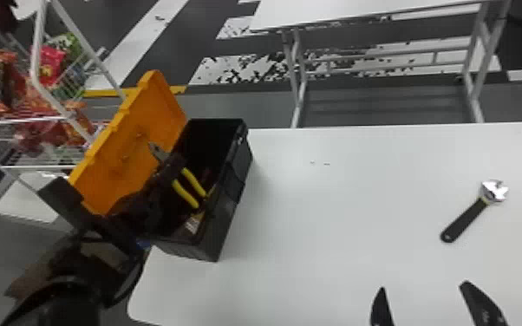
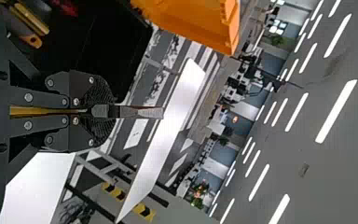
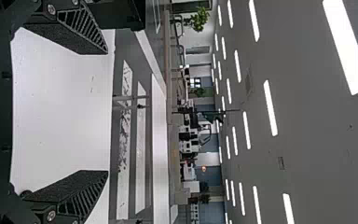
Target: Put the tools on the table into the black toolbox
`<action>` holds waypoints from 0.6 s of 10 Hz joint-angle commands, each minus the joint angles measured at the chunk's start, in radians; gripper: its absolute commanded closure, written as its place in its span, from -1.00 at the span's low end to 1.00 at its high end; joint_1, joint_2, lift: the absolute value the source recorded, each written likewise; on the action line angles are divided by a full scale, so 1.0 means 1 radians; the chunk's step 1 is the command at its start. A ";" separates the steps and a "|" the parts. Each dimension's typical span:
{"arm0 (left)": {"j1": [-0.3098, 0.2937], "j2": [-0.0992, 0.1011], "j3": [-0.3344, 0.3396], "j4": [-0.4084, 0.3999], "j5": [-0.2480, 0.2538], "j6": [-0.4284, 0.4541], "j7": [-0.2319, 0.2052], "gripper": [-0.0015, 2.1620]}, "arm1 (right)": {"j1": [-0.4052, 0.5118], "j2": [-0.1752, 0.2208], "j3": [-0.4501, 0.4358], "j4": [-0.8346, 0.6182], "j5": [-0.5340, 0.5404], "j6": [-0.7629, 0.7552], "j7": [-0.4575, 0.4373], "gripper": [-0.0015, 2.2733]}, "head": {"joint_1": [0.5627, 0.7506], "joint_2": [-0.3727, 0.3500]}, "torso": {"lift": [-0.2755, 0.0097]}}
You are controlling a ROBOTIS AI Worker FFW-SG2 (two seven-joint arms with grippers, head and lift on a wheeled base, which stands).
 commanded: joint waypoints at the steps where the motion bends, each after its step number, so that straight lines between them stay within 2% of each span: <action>1: 0.001 0.001 -0.020 0.029 -0.027 -0.089 0.023 0.77 | 0.000 0.000 -0.001 0.000 0.000 0.000 0.000 -0.90 | 0.41 1.00 | 0.41; 2: 0.001 0.001 -0.029 0.045 -0.033 -0.110 0.031 0.42 | 0.002 0.000 -0.001 0.002 0.000 0.000 0.000 -0.90 | 0.41 1.00 | 0.41; 3: 0.004 0.001 -0.032 0.051 -0.033 -0.110 0.028 -0.46 | 0.000 0.000 -0.001 0.000 0.000 0.000 0.000 -0.90 | 0.41 1.00 | 0.41; 4: 0.010 0.001 -0.037 0.051 -0.033 -0.110 0.029 -1.00 | 0.000 0.000 -0.001 0.002 0.000 0.003 0.000 -0.90 | 0.41 1.00 | 0.41; 6: 0.040 0.001 -0.047 0.032 -0.028 -0.107 0.023 -0.98 | 0.000 0.003 -0.003 0.000 0.000 0.003 0.000 -0.90 | 0.41 1.00 | 0.41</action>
